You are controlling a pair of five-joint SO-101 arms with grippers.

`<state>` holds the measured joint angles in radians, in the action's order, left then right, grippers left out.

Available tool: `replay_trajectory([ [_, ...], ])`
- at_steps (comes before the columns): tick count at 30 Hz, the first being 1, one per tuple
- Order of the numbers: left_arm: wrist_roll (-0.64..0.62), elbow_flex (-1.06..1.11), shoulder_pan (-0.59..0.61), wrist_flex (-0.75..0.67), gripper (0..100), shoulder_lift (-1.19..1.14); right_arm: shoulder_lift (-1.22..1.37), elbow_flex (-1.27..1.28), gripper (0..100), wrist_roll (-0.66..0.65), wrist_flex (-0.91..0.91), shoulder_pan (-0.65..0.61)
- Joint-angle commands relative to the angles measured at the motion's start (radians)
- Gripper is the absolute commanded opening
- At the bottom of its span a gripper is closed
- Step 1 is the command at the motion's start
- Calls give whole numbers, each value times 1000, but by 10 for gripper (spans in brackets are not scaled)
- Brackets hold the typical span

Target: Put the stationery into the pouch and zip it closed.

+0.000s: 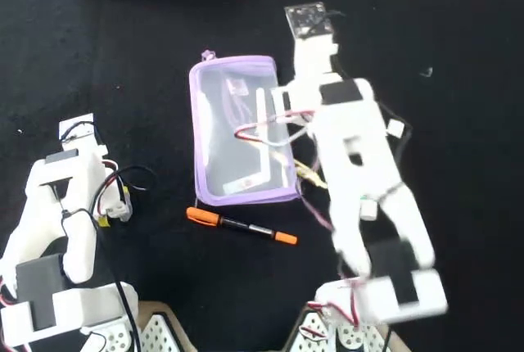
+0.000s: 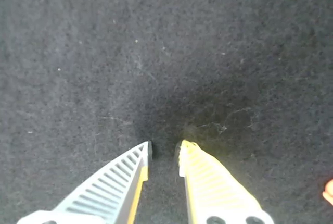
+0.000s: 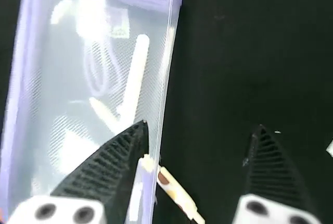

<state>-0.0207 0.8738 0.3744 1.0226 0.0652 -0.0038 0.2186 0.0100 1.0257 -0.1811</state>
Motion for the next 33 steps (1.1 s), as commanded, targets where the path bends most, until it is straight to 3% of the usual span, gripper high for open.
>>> replay_trajectory([
  [1, 6, 131, -58, 3, 120, -29, 156, -142, 303, 11, -6, -14],
  [10, 0, 8, -140, 11, 116, -18, 375, -278, 304, -35, -6, -8],
  [21, 0, -265, -142, 11, 116, -18, 375, -282, 303, -43, -6, -143],
  [33, -2, -584, -277, 5, 116, -29, 375, -245, 302, -98, -12, -75],
])
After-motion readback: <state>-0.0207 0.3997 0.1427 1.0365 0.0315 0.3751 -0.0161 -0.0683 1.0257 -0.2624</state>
